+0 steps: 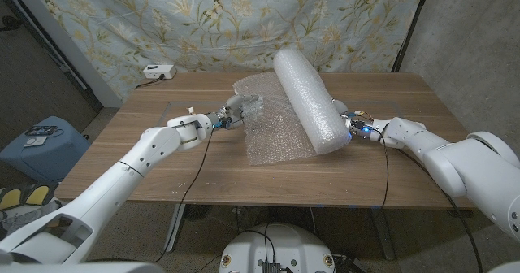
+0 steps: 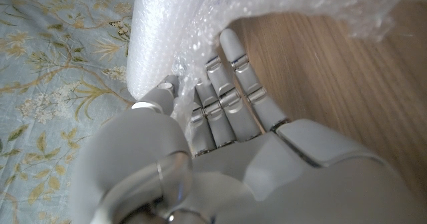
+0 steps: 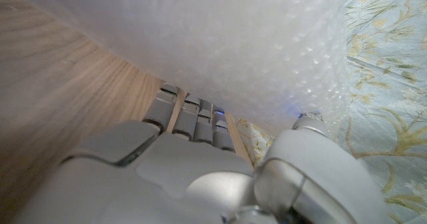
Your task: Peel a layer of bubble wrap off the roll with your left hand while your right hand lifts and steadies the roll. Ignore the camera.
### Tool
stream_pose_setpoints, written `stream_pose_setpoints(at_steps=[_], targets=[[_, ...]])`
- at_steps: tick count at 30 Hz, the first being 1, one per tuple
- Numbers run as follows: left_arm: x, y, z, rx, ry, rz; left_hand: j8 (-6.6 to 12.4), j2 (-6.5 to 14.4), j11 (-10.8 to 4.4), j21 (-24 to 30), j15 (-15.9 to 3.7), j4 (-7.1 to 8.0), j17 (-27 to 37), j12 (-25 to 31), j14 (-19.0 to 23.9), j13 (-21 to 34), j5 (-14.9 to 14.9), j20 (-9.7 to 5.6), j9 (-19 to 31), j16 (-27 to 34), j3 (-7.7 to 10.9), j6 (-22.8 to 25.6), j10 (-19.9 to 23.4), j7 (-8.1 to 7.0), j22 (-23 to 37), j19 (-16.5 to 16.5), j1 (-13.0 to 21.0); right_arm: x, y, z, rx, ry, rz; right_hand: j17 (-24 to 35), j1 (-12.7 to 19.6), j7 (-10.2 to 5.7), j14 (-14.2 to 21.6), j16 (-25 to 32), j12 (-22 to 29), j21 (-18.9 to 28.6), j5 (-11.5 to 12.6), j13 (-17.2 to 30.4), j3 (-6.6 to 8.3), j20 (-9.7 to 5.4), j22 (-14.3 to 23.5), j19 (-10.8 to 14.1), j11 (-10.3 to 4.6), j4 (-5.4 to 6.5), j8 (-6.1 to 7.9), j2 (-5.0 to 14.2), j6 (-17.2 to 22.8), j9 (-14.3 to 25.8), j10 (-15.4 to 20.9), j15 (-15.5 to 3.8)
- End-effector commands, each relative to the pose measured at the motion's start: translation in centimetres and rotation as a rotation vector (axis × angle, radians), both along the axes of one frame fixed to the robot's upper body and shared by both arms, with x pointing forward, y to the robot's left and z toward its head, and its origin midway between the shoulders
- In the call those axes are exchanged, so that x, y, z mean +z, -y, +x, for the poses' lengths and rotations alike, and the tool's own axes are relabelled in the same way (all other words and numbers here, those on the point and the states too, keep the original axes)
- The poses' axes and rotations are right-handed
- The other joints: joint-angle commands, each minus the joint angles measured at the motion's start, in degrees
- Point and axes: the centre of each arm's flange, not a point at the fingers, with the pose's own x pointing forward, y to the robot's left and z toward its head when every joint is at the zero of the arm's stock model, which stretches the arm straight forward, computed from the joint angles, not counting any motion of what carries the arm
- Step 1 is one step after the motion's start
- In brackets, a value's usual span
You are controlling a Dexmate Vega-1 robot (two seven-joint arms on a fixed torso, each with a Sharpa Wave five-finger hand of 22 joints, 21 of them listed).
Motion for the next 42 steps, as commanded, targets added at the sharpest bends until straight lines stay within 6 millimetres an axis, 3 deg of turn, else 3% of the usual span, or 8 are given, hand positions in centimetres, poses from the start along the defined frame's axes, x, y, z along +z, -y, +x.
stream_pose_setpoints(at_steps=[1,22,42], targets=[[0.5,-0.6,-0.4,0.002,0.005,0.016,-0.27,-0.05,-0.66,0.55,-0.49,0.09,0.15,-0.21,0.17,0.19,0.08,0.29,0.21,-0.11,0.31,0.15,1.02,0.54,0.01,-0.29,-0.2,0.2,0.2,0.2,-0.017,0.017,0.023,-0.01,-0.54,2.16,-0.07,0.35,-0.43,-0.31,0.49,0.34,-0.36,0.18,0.35,0.63,-0.02,-0.09,0.49,0.02,0.05,-0.07,0.65,-0.2],[1.9,-0.5,-0.5,-0.013,0.03,0.061,-0.48,-0.07,-0.71,0.92,-0.49,0.1,0.24,-0.35,0.17,0.38,0.09,0.26,0.32,-0.25,0.38,0.23,0.98,0.49,-0.02,-0.45,-0.2,-0.3,-0.3,1.1,-0.1,0.09,0.143,-0.63,-0.97,1.15,-1.14,0.26,-1.28,-1.08,0.91,0.49,-0.65,0.16,0.38,0.0,-1.62,-0.07,0.74,0.11,0.56,-0.11,0.33,-1.06],[3.0,-0.5,-0.9,-0.019,0.043,0.111,-0.72,-0.08,-0.65,1.33,-0.48,0.12,0.38,-0.57,0.18,0.44,0.09,0.21,0.4,-0.37,0.43,0.36,1.01,0.56,-0.06,-0.6,-0.21,-1.3,-0.3,1.1,-0.124,0.104,0.207,-1.03,-1.0,0.71,-1.61,0.32,-1.75,-1.46,1.17,0.57,-0.75,0.15,0.4,-0.09,-2.27,-0.17,0.92,0.2,1.05,-0.12,0.43,-1.25]])
